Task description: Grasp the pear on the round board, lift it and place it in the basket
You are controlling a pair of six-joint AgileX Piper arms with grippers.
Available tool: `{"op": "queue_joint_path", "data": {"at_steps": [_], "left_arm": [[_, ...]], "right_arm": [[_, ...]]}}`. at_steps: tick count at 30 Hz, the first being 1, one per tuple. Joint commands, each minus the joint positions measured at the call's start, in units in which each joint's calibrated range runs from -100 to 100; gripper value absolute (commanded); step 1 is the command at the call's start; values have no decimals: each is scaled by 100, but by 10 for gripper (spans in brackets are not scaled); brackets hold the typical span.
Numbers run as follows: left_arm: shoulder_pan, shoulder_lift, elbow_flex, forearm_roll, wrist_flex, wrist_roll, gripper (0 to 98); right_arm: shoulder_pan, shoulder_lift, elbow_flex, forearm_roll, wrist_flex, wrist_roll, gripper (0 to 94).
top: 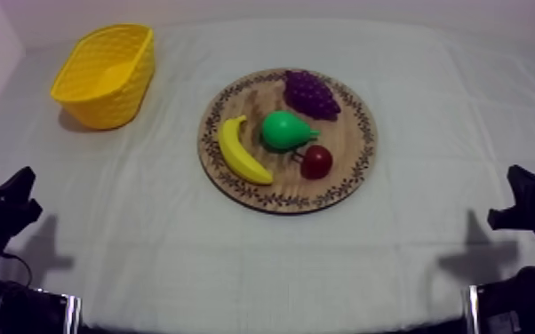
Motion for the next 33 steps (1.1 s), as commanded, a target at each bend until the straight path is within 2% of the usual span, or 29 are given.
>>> {"op": "queue_joint_path", "data": {"at_steps": [1, 9, 13, 18, 22, 26, 33], "left_arm": [[180, -13, 6, -120, 81, -1020, 1], [14, -10, 6, -126, 74, -1527, 1], [-12, -10, 6, -134, 100, -1651, 1], [-13, -12, -28, -151, 227, -1667, 1], [40, 40, -241, -364, 271, -1451, 1], [161, 763, -1560, -445, 527, -1437, 1], [538, 3035, -4700, -452, 1018, -1895, 1]], "right_arm": [[-1, -2, 4, 0, -2, 1, 3], [-1, -2, 4, 0, -2, -1, 3], [-1, -2, 4, 0, -2, 0, 3], [-1, -2, 4, 0, -2, 3, 3], [-1, -2, 4, 0, -2, 0, 3], [-1, -2, 4, 0, -2, 1, 3], [-1, -2, 4, 0, -2, 1, 3]]}}
